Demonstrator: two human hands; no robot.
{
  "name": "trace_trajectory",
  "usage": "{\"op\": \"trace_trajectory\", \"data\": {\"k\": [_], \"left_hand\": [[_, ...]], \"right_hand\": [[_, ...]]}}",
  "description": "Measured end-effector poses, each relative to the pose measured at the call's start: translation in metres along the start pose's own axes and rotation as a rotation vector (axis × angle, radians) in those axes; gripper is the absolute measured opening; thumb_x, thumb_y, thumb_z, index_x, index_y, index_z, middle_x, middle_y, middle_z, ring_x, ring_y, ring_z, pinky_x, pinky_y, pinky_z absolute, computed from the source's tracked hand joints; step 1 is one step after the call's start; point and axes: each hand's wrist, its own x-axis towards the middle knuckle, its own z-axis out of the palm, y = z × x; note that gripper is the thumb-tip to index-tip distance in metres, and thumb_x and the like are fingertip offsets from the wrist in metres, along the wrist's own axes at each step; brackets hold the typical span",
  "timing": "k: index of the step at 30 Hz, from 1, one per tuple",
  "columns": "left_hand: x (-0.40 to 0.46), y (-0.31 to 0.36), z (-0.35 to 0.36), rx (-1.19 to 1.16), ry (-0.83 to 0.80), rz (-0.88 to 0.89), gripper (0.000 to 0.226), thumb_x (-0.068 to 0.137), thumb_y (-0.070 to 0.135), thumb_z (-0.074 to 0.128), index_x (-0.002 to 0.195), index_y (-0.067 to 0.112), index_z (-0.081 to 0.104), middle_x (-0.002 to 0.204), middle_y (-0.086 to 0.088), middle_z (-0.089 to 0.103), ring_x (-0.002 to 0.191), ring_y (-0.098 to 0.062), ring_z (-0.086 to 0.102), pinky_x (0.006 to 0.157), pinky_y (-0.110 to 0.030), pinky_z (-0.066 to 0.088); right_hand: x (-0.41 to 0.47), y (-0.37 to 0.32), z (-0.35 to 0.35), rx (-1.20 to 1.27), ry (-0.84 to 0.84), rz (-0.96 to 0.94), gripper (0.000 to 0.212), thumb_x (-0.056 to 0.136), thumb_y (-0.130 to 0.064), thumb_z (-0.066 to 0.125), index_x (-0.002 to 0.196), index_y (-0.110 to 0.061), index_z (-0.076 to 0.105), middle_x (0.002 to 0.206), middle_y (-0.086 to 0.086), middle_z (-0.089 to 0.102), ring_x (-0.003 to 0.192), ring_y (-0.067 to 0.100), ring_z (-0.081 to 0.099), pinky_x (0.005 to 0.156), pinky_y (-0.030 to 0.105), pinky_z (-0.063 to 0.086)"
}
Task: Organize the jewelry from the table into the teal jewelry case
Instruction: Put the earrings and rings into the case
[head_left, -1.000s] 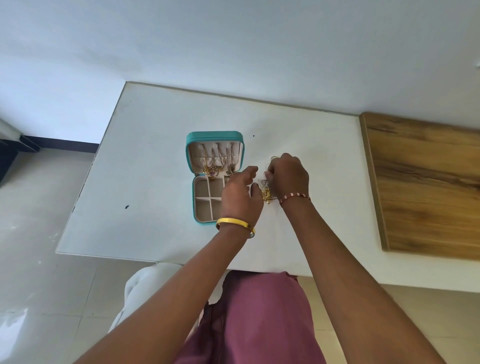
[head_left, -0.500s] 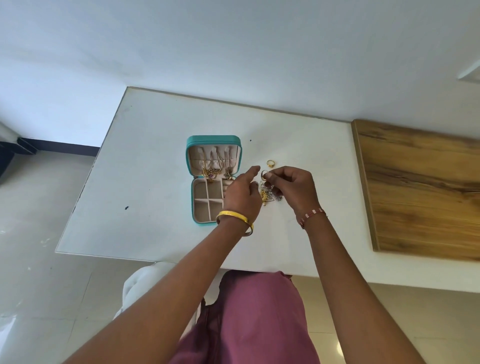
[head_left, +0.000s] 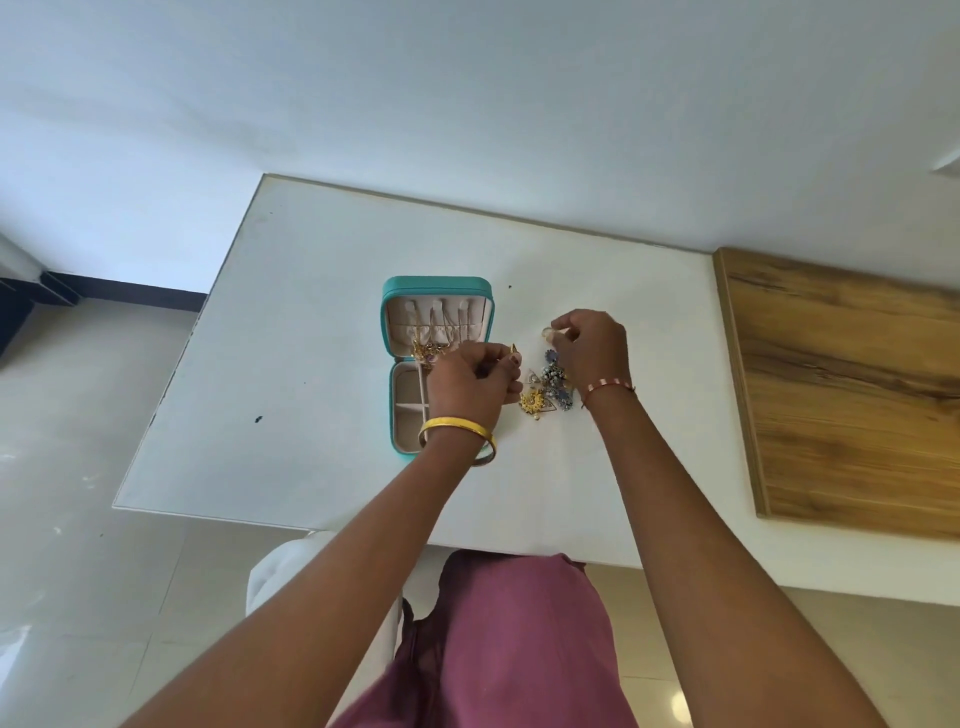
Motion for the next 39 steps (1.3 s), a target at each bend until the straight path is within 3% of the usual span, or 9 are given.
{"op": "trace_trajectory", "data": {"k": [3,8,15,21,23,25,30,35,39], "left_hand": [[0.002,-0.006,0.0,-0.015,0.028,-0.031,0.01,0.086,0.005,0.059,0.092,0.002,0.065,0.063,-0.002,0.061,0.046,0.0,0.059,0.061,-0.021,0.057],[0.003,-0.006,-0.001,-0.026,0.069,-0.047,0.011,0.085,0.012,0.061,0.092,0.006,0.066,0.069,-0.001,0.063,0.061,-0.012,0.064,0.073,-0.029,0.057],[-0.009,-0.002,-0.009,-0.147,0.08,-0.065,0.007,0.087,0.007,0.057,0.085,0.01,0.063,0.07,-0.001,0.064,0.05,-0.001,0.063,0.063,-0.018,0.056],[-0.036,-0.015,-0.034,-0.165,0.158,-0.086,0.008,0.088,0.009,0.057,0.083,0.01,0.062,0.071,-0.008,0.066,0.056,-0.01,0.065,0.069,-0.029,0.057],[-0.043,-0.024,-0.047,-0.184,0.22,-0.08,0.006,0.088,0.007,0.056,0.085,0.007,0.062,0.078,-0.012,0.066,0.066,-0.018,0.064,0.071,-0.029,0.058],[-0.051,-0.031,-0.058,-0.253,0.275,-0.08,0.007,0.088,0.005,0.055,0.087,0.005,0.062,0.077,-0.011,0.064,0.069,-0.019,0.062,0.064,-0.019,0.057],[-0.068,-0.047,-0.074,-0.44,0.299,-0.157,0.011,0.089,0.002,0.052,0.095,0.0,0.062,0.078,-0.006,0.063,0.071,-0.019,0.061,0.061,-0.016,0.056],[-0.067,-0.053,-0.08,-0.607,0.249,-0.263,0.011,0.09,0.002,0.051,0.095,0.001,0.061,0.08,-0.007,0.064,0.069,-0.017,0.062,0.064,-0.019,0.056],[-0.063,-0.057,-0.081,-0.64,0.232,-0.29,0.011,0.088,0.002,0.054,0.085,0.006,0.064,0.065,0.0,0.07,0.061,-0.012,0.067,0.064,-0.02,0.057]], "right_hand": [[0.007,0.003,0.016,-0.269,-0.039,-0.074,0.022,0.088,-0.004,0.05,0.103,-0.001,0.067,0.108,0.019,0.062,0.102,0.032,0.057,0.079,0.031,0.044],[0.004,0.005,0.026,-0.477,0.029,-0.156,0.023,0.089,0.0,0.042,0.098,0.001,0.063,0.103,0.019,0.059,0.099,0.034,0.052,0.072,0.034,0.04],[-0.028,-0.005,0.018,-0.111,0.159,-0.284,0.014,0.087,-0.005,0.053,0.091,-0.002,0.066,0.092,0.016,0.067,0.09,0.032,0.056,0.074,0.034,0.044],[-0.074,-0.02,0.009,0.141,0.053,-0.28,0.006,0.083,-0.004,0.062,0.084,-0.003,0.067,0.081,0.011,0.069,0.067,0.018,0.057,0.066,0.02,0.041],[-0.084,-0.023,0.008,0.167,-0.014,-0.259,0.005,0.083,-0.004,0.063,0.085,-0.004,0.067,0.083,0.01,0.069,0.069,0.019,0.061,0.068,0.024,0.048],[-0.09,-0.025,0.009,0.159,-0.078,-0.259,0.005,0.082,-0.004,0.063,0.085,-0.004,0.068,0.084,0.01,0.07,0.072,0.021,0.063,0.073,0.029,0.05],[-0.089,-0.03,0.008,-0.046,-0.232,-0.29,0.009,0.084,-0.01,0.063,0.088,-0.006,0.07,0.087,0.008,0.072,0.064,0.01,0.053,0.071,0.023,0.046],[-0.077,-0.041,0.003,-0.286,-0.341,-0.308,0.012,0.086,-0.012,0.059,0.089,-0.009,0.07,0.092,0.01,0.071,0.086,0.025,0.063,0.076,0.029,0.048],[-0.067,-0.053,0.005,-0.374,-0.404,-0.33,0.014,0.086,-0.011,0.058,0.088,-0.011,0.071,0.091,0.008,0.068,0.09,0.024,0.062,0.076,0.029,0.047]]}}
